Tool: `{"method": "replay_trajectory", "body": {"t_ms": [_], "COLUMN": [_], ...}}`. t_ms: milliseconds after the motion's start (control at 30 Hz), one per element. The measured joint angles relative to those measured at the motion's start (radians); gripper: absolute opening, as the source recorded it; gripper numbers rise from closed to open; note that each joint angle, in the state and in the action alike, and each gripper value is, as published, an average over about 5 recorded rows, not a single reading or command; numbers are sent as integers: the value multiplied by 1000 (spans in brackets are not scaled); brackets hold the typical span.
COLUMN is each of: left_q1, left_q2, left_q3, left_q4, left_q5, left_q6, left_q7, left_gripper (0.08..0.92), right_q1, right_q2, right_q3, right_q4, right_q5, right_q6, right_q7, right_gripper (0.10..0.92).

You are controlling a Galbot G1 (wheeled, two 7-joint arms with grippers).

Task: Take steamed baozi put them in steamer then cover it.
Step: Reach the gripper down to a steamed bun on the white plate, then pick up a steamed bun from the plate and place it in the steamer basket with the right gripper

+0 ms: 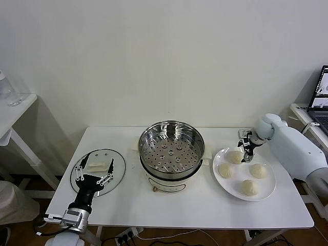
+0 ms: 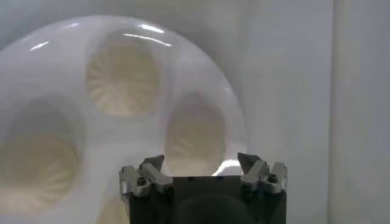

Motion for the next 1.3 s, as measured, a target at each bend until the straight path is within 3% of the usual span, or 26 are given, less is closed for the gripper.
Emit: {"method": "replay_trajectory", "body": {"t_ms": [533,867,1300], "left_q1": [8,8,14], "left_q2": [-5,-8,-6], "left_q3": [-4,-3,-3], "left_q4": [-3,-2,-11], "left_q5": [11,12,14], "left_q6": [-11,-15,-16], "left_q7": [0,0,-1], "left_gripper": [823,823,823], "right_q1": [-19,-22,48], "right_q2": [32,37,-51], "right_q3": [3,3,-79], "right_q4": [-41,-35,97], "right_q5": [-38,-39,64], "right_q6": [4,5,11], "right_q7": [20,31,5], "right_gripper": [823,692,687]}}
